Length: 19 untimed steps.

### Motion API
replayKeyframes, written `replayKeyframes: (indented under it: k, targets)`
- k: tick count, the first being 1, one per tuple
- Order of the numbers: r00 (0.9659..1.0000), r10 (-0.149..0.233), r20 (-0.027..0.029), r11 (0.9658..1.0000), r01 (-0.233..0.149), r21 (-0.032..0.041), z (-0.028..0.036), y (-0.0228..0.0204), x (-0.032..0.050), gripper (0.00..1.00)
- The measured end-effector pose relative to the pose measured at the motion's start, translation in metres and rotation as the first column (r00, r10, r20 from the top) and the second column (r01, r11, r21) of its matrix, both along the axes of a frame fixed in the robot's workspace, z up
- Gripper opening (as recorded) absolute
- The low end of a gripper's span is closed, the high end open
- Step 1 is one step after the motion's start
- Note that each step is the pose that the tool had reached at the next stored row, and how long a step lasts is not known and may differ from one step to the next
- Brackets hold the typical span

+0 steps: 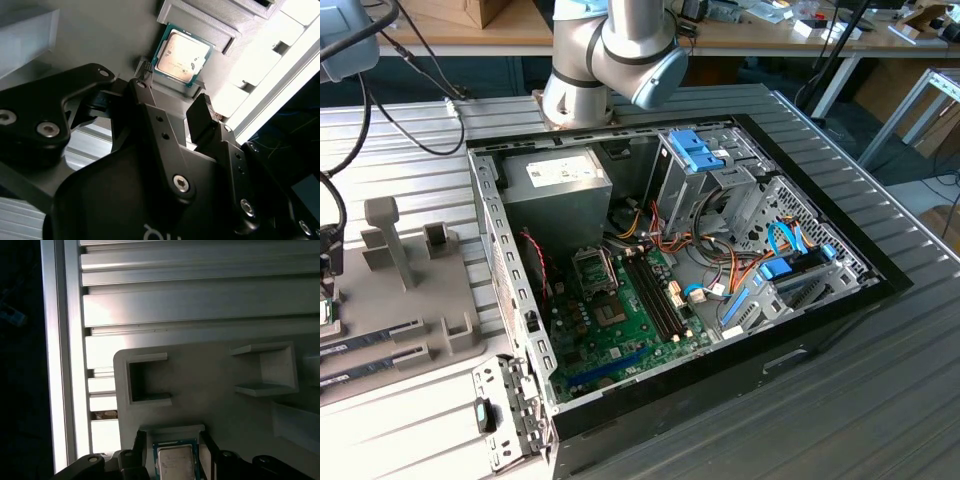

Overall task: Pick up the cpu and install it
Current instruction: 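Pick up the cpu and move it towards the insertion slot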

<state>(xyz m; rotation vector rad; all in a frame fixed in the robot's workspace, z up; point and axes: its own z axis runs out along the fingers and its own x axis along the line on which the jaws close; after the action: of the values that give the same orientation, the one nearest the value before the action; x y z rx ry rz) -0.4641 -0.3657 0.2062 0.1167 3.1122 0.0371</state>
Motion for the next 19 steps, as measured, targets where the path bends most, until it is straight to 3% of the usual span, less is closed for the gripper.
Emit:
replayKeyframes:
  k: [5,11,15,19]
  targets:
    - [1.0000,0.000,0.0003,1.0000,0.000,0.0005,-0.0003,-0.0014,0.0000,0.54]
    - [1.0000,0.000,0.0001,1.0000,0.000,0.0003,-0.0014,-0.0097,0.0000,0.54]
    - [1.0000,0.007,0.0000,1.0000,-0.007,-0.0056,-0.0036,-0.0110,0.0000,0.54]
    - [1.0000,0.010,0.0001,0.9999,-0.010,-0.0062,-0.0057,-0.0122,0.0000,0.54]
